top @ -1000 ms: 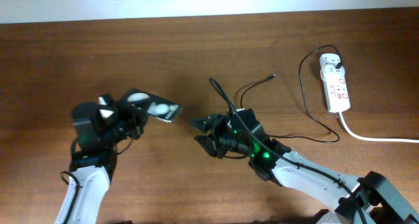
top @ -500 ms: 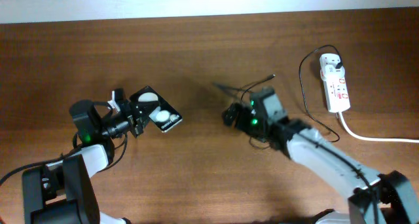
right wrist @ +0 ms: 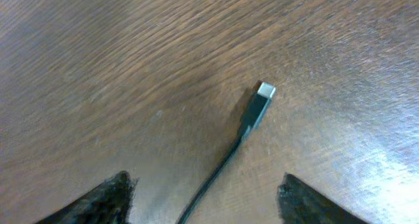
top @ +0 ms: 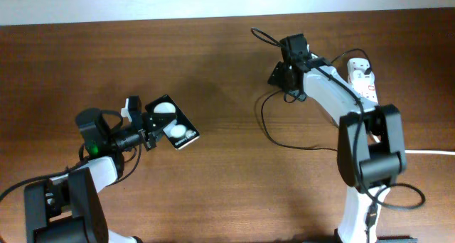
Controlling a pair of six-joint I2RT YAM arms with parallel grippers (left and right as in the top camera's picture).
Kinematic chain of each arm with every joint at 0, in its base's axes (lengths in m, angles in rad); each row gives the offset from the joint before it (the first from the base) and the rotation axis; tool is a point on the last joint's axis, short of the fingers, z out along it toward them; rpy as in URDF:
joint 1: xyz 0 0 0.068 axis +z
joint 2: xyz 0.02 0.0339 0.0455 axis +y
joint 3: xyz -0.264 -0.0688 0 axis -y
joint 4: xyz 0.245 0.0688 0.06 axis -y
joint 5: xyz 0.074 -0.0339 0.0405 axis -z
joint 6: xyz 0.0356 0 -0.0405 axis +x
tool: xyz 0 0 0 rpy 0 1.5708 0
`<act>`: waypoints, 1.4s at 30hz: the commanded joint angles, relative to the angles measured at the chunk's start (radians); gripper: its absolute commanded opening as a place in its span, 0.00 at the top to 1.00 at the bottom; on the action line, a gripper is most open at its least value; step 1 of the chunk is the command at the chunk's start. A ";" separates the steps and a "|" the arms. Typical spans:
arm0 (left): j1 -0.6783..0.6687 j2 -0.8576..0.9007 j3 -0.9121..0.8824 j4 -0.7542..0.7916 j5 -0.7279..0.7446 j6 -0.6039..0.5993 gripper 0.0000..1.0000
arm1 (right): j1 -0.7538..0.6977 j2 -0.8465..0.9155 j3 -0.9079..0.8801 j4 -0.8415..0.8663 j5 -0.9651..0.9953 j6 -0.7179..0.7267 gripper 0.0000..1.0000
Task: Plug charger to phone and switch on socket
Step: 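Grasp the black USB-C cable end with the right gripper, then carry the cable plug to the phone's bottom port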
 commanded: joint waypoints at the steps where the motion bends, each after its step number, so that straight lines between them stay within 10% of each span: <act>1: 0.003 0.002 0.014 0.010 0.037 0.020 1.00 | 0.006 0.068 0.038 0.011 0.071 0.031 0.29; 6: 0.003 0.002 0.014 0.010 0.037 0.020 1.00 | 0.045 0.109 0.038 0.058 0.098 0.028 0.45; 9: 0.003 0.002 0.014 0.010 0.037 0.020 1.00 | 0.091 0.109 0.038 0.054 0.092 -0.039 0.77; 13: 0.003 0.002 0.014 0.010 0.045 0.020 1.00 | 0.155 0.093 0.048 -0.027 0.091 -0.184 0.94; 22: 0.003 0.002 0.014 0.018 0.084 0.082 1.00 | 0.184 -0.047 0.143 -0.320 -0.050 -0.333 0.96; 33: 0.003 0.002 0.014 0.085 0.176 0.088 1.00 | 0.294 -0.725 0.144 -0.761 -0.269 -0.366 0.96; 42: -0.014 0.001 0.014 0.159 0.127 0.087 1.00 | 0.680 -0.822 -0.335 -0.289 -0.168 -0.177 0.96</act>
